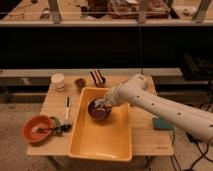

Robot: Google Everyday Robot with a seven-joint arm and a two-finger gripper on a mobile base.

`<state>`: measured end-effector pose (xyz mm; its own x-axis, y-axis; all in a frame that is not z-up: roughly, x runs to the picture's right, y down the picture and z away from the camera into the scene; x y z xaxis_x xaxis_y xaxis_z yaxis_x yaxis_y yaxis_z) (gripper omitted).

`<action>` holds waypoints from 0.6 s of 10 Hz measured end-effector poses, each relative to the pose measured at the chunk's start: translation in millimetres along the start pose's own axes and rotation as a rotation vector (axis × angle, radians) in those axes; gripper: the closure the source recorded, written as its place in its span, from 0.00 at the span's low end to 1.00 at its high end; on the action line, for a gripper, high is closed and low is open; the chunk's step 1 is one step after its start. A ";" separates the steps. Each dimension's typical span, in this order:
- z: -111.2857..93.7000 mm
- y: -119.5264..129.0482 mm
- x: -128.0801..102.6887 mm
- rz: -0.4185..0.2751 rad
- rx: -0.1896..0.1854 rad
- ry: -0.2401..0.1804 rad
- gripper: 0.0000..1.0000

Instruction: Wipe purple bowl with towel

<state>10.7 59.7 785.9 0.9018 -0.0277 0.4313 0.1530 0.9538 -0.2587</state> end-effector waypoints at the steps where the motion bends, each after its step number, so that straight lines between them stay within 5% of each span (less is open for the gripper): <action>1: 12.5 0.9 -3.6 -0.006 -0.090 -0.016 1.00; 3: 31.4 -1.2 -17.4 -0.022 -0.172 -0.029 1.00; 6: 37.7 -2.5 -15.1 -0.006 -0.141 -0.030 1.00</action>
<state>-18.5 69.0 812.6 0.8885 -0.0219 0.4584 0.2153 0.9020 -0.3742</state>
